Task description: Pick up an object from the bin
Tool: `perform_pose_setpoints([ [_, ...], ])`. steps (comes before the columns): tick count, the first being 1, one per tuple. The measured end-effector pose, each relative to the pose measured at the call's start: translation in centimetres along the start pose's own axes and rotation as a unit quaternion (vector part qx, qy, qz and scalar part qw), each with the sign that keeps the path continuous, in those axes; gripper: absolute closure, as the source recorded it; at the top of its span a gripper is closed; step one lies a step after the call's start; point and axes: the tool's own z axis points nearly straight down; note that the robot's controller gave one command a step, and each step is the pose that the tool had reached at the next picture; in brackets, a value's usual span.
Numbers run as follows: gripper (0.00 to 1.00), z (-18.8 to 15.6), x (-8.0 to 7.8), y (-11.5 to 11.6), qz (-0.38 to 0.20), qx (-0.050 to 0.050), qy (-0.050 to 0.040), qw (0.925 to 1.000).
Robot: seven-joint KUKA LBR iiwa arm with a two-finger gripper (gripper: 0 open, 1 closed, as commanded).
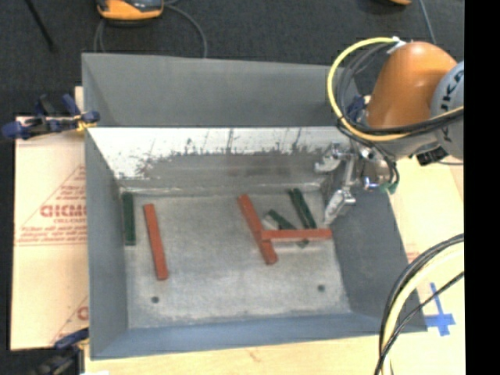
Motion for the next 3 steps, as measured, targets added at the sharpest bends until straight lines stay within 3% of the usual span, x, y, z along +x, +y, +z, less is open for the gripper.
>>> perform_pose_setpoints([
  [1,1.00,9.03,1.16,1.65,0.076,0.000,-0.0076,0.9971],
  [2,0.00,9.25,1.71,1.75,0.075,-0.001,0.0065,0.9972],
  [3,0.00,9.25,1.70,1.75,0.075,-0.001,0.0060,0.9972],
])
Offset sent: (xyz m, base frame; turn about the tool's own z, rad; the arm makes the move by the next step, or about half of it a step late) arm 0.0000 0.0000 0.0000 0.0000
